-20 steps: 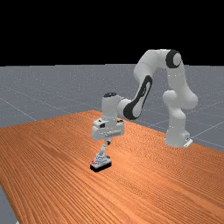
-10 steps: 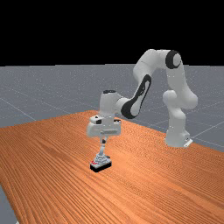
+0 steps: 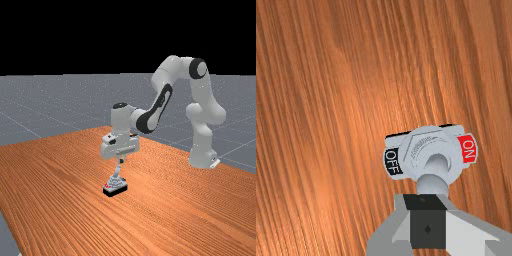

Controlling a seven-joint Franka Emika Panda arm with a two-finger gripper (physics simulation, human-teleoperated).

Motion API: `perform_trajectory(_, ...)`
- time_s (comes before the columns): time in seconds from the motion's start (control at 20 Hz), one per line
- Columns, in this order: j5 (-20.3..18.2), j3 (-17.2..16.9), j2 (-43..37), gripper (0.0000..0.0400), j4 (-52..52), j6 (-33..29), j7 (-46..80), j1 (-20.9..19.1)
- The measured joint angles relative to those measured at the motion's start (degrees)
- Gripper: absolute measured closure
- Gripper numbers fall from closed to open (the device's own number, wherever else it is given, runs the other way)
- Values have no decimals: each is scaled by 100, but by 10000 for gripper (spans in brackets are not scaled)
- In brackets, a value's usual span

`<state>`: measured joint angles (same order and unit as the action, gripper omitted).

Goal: Turn on the trigger

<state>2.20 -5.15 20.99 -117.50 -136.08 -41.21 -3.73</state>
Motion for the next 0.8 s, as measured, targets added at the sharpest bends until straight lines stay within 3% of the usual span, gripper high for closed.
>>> perform_trajectory(0.1, -25, 54, -258, 400, -515, -752, -258, -59)
perform_trajectory(0.45, -46, 51, -183, 400, -616, -1042, -22, 10)
perform_trajectory(0.7, 5, 27, -189, 400, -584, -643, 3, 28)
perform_trajectory(0.8, -9, 51, -243, 400, -721, -930, -69, 15)
